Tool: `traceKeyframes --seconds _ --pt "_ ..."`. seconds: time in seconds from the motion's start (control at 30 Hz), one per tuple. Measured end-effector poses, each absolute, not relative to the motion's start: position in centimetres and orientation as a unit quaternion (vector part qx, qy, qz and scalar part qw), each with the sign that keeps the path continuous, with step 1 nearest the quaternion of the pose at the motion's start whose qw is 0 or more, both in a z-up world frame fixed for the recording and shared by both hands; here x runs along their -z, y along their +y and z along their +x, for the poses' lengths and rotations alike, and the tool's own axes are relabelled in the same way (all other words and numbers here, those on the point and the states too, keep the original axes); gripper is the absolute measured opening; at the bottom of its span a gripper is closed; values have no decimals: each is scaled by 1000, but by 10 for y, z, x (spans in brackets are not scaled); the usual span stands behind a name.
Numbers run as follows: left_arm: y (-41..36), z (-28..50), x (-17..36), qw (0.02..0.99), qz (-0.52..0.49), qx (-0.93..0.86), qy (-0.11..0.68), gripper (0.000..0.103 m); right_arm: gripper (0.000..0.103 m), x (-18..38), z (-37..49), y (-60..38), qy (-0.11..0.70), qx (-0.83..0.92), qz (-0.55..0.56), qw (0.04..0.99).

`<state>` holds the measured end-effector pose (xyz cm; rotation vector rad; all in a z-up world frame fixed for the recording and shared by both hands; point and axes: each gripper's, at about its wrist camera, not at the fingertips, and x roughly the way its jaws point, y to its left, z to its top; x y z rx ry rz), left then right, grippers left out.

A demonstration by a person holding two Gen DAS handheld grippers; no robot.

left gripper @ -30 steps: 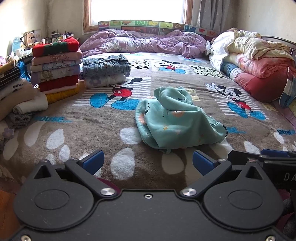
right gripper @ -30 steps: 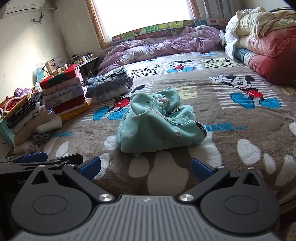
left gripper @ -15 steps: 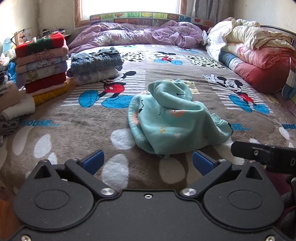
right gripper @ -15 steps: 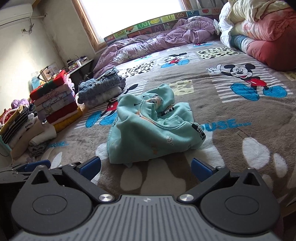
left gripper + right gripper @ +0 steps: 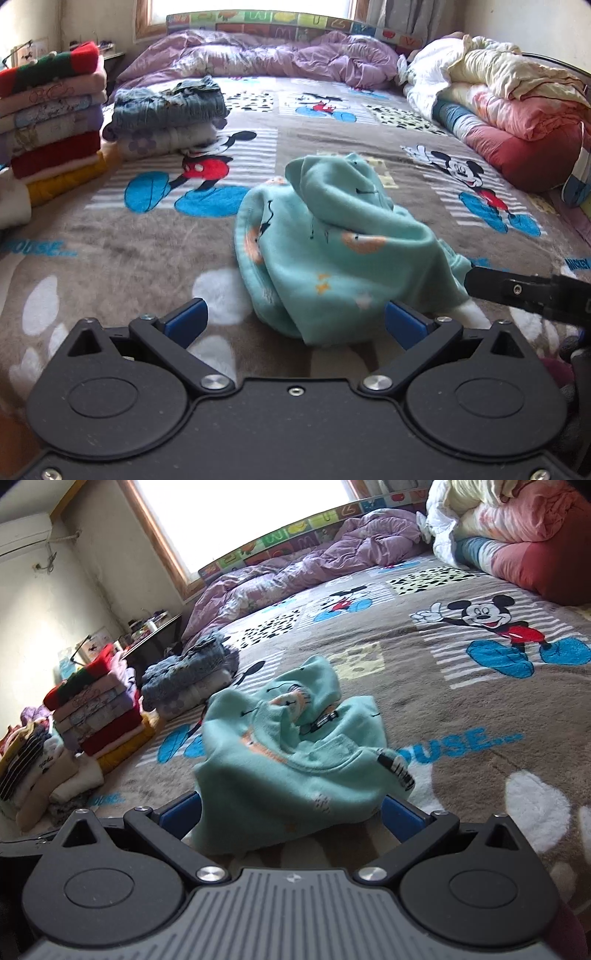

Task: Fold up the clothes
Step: 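Move both grippers to the sweatshirt and close each on its fabric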

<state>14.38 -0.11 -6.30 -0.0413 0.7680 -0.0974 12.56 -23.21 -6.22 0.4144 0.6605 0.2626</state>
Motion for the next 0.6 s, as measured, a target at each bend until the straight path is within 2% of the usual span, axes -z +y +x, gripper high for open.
traceKeyframes --seconds 0.23,0.6 --pt "6 169 69 917 -56 57 390 103 103 81 149 -244 299 -127 228 918" --pt "0 196 57 926 -42 95 364 102 103 105 161 -260 258 -124 254 924"
